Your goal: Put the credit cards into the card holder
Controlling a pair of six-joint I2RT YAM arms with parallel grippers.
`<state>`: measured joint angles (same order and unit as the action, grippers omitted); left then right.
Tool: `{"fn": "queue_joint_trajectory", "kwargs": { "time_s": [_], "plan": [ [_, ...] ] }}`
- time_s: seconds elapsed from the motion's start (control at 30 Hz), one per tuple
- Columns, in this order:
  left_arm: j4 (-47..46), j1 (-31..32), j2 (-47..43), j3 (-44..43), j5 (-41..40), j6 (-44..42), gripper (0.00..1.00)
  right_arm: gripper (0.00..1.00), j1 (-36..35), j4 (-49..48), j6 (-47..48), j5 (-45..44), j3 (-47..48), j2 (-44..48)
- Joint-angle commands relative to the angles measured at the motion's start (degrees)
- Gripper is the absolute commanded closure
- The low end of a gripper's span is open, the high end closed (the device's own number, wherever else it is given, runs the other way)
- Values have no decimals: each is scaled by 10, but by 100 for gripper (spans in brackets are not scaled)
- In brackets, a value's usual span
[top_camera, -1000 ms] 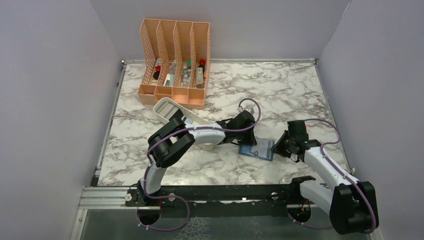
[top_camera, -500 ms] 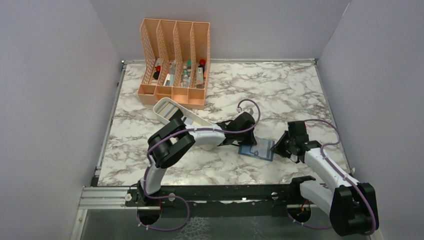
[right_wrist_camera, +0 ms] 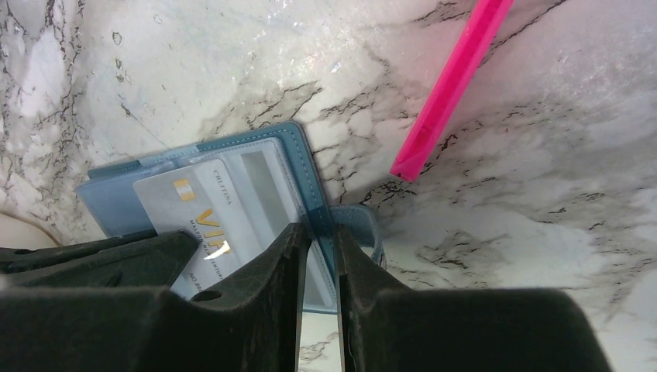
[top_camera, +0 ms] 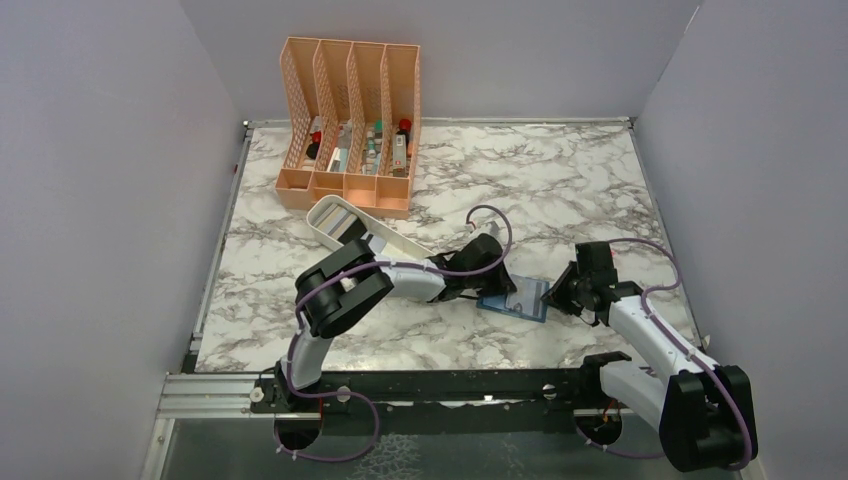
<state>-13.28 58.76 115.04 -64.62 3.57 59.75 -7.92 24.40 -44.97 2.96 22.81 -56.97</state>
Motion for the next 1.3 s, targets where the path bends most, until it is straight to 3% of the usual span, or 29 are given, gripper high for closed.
{"fn": "queue_joint_trajectory", "kwargs": {
  "time_s": [0.0,0.3,0.93,1.27],
  "plan": [
    [18,16,14,2,-1,-20,83,76,-3,-12,-7,32,-7,-6],
    [34,17,-21,-4,-7,-57,61,76,-3,0,-5,24,0,10],
    [57,43,25,-72,-2,-95,60,79,-3,-36,-14,55,-16,-16],
    [32,52,32,-67,7,-51,57,79,-3,-39,-22,49,-18,-15]
  ]
}}
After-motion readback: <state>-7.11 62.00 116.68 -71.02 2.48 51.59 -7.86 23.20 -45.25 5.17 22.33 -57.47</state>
